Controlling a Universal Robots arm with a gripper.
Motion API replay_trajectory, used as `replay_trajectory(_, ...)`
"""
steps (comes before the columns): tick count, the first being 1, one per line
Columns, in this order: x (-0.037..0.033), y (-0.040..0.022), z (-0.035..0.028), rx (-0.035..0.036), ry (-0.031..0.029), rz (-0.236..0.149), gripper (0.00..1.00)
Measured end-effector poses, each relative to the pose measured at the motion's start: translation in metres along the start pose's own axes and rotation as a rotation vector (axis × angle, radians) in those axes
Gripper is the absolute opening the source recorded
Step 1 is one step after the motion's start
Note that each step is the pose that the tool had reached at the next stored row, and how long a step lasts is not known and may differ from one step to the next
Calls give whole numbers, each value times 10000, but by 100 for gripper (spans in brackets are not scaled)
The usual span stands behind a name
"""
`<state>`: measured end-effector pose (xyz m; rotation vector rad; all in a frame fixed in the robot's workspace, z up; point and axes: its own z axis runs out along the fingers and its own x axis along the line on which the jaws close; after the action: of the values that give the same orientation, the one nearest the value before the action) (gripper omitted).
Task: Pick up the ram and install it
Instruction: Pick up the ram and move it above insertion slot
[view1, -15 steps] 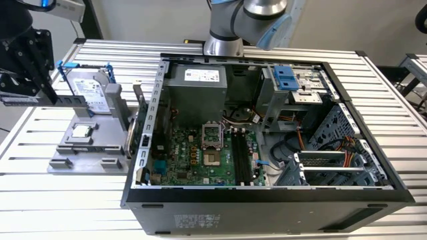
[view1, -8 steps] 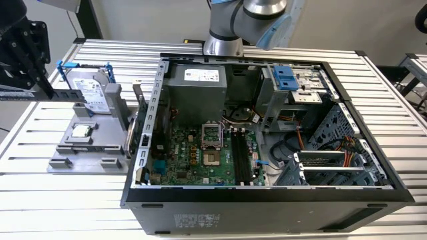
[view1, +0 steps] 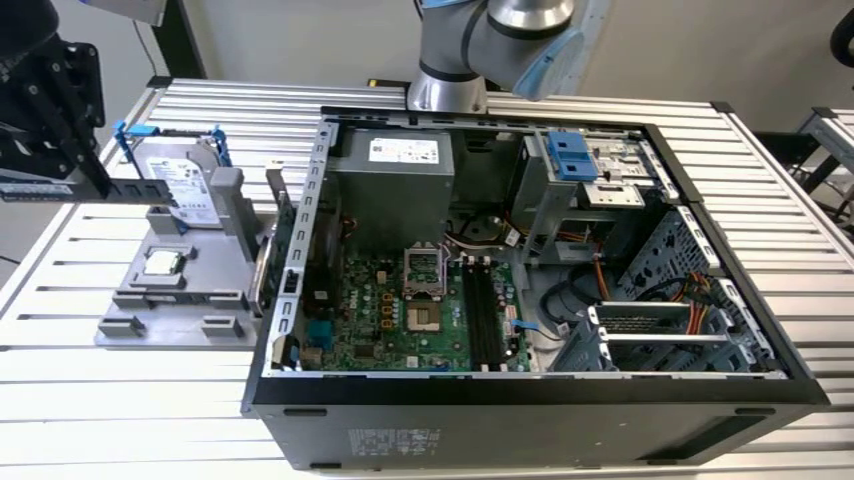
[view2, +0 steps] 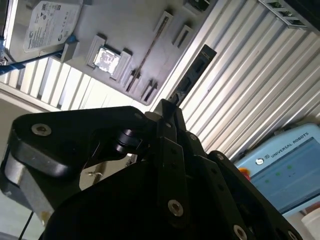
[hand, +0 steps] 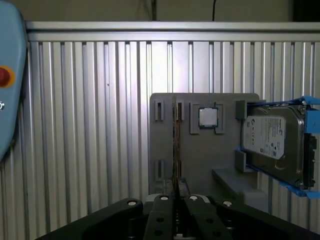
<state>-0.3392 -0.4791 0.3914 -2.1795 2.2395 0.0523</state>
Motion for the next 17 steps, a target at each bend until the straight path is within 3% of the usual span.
replay_trajectory(4, -2, -95, -1, 0, 0, -1, 0)
replay_trajectory(17, -13, -507, -6, -33, 1, -1, 0)
